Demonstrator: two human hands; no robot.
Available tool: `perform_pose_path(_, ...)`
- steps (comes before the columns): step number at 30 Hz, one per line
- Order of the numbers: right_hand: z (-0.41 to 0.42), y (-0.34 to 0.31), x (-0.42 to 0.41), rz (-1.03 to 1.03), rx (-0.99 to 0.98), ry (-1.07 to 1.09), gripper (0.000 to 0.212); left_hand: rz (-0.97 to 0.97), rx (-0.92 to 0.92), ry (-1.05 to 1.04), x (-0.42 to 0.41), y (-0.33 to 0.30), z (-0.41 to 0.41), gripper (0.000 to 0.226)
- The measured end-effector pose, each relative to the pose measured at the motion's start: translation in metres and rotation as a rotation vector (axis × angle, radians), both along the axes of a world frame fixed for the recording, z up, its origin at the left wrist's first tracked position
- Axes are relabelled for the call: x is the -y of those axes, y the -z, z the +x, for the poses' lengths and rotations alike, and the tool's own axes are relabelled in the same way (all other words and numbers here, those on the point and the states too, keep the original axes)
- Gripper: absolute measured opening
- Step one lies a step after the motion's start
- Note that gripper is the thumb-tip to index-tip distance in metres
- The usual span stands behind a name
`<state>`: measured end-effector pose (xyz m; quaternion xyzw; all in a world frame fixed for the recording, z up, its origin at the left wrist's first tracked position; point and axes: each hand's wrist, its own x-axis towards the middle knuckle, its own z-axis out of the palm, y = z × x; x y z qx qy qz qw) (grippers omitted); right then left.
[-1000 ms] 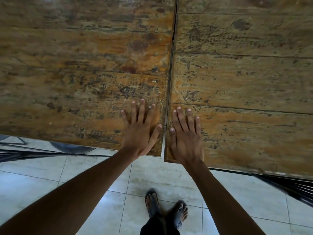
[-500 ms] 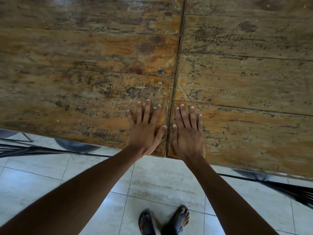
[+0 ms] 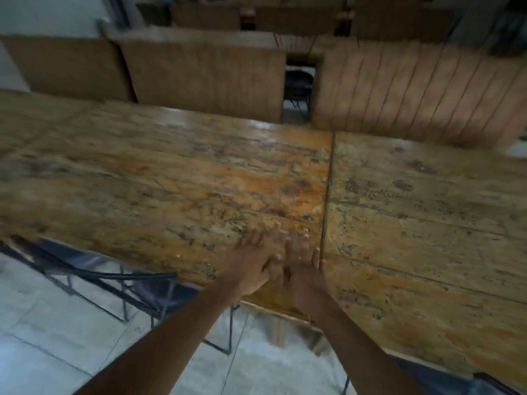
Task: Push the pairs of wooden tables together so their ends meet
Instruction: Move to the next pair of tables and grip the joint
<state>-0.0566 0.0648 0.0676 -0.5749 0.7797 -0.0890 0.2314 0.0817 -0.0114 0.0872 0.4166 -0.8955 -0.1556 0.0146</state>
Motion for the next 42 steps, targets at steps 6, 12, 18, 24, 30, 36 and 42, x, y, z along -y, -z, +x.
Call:
perform_pose_path(6,0.163,-0.109,0.057,-0.198,-0.032,-0.218,0.060,-0.194,-0.045,-0.226,0.024,-0.087,0.181,0.068)
perform_pose_path(12,0.380,-0.187,0.099,-0.357,-0.031,-0.424,0.060,-0.412,-0.150,-0.348,0.030,-0.155,0.395,0.084)
perform_pose_path(18,0.580,-0.222,0.134,-0.435,-0.017,-0.544,0.058,-0.486,-0.149,-0.563,0.023,-0.198,0.596,0.080)
perform_pose_path(24,0.719,-0.232,0.179,-0.519,0.012,-0.635,0.046,-0.504,-0.148,-0.708,0.042,-0.202,0.750,0.085)
perform_pose_path(30,0.833,-0.195,0.273,-0.499,0.048,-0.674,0.050,-0.460,-0.092,-0.740,0.117,-0.173,0.871,0.079)
perform_pose_path(36,0.951,-0.141,0.408,-0.450,0.134,-0.657,0.052,-0.360,-0.036,-0.702,0.245,-0.146,0.977,0.079)
perform_pose_path(42,1.051,-0.106,0.511,-0.309,0.187,-0.647,0.061,-0.267,-0.022,-0.645,0.358,-0.132,1.060,0.083)
